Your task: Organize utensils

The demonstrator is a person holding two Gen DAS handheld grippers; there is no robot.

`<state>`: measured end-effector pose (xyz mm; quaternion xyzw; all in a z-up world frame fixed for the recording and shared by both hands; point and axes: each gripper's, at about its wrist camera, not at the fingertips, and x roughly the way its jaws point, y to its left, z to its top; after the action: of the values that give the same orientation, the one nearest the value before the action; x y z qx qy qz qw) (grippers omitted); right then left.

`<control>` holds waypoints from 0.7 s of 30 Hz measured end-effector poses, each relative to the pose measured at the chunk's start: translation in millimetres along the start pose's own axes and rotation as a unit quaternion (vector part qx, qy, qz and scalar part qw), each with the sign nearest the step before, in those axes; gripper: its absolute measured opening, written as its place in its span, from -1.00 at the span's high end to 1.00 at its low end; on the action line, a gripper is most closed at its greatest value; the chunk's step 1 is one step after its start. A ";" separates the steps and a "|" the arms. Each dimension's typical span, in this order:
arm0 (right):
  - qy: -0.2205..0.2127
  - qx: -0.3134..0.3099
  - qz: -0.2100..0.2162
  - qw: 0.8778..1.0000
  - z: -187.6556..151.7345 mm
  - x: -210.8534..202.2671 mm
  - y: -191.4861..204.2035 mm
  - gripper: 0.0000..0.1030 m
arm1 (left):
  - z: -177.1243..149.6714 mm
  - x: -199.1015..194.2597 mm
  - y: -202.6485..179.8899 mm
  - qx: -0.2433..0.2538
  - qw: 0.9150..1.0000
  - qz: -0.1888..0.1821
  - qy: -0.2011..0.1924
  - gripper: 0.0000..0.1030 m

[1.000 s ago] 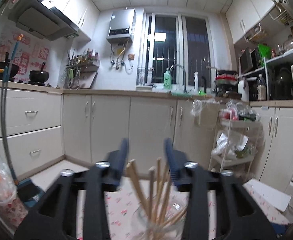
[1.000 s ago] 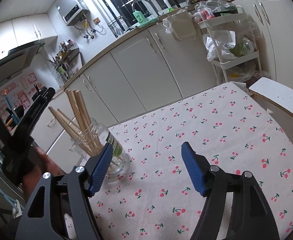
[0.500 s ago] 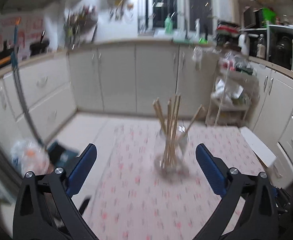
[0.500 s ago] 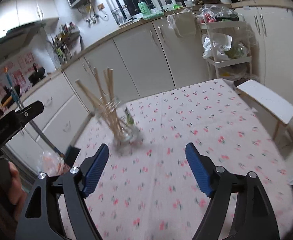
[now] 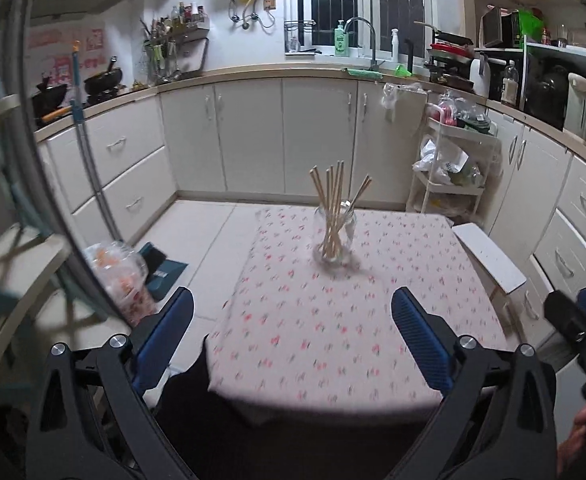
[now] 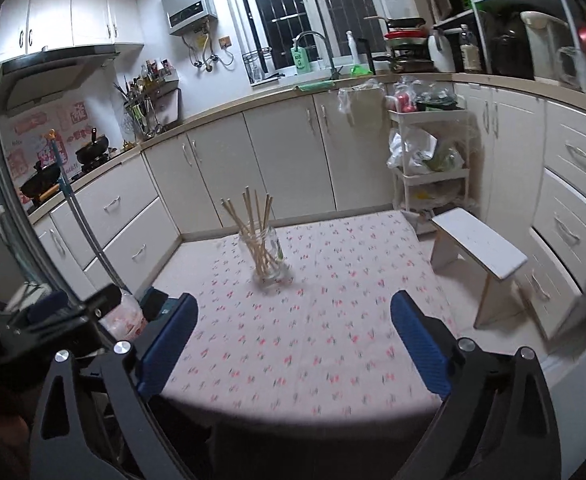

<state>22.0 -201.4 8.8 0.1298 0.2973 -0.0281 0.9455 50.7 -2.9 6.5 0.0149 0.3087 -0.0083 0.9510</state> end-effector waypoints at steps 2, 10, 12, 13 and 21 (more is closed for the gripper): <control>0.000 0.000 -0.002 1.000 -11.4 -19.4 4.9 -0.86 | -13.3 -17.1 2.9 0.001 1.000 0.005 0.009 -0.85; 0.040 0.009 0.002 0.999 -56.2 -55.4 17.1 -0.86 | -53.4 -66.6 24.8 -0.035 0.999 -0.024 0.027 -0.85; 0.045 0.016 -0.007 0.999 -58.0 -59.7 15.5 -0.86 | -54.4 -67.4 24.0 -0.038 0.998 -0.033 0.034 -0.85; 0.039 0.017 -0.012 0.999 -57.6 -63.0 14.7 -0.86 | -57.4 -72.6 24.4 -0.040 0.998 -0.034 0.032 -0.85; 0.009 -0.011 -0.010 1.000 -56.6 -86.0 24.8 -0.86 | -62.8 -86.0 35.2 -0.045 0.998 -0.016 0.036 -0.85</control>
<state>-76.8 -164.7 18.8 0.1170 0.3076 -0.0331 0.9437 -54.8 35.0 7.0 -0.0330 0.3434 -0.0094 0.9386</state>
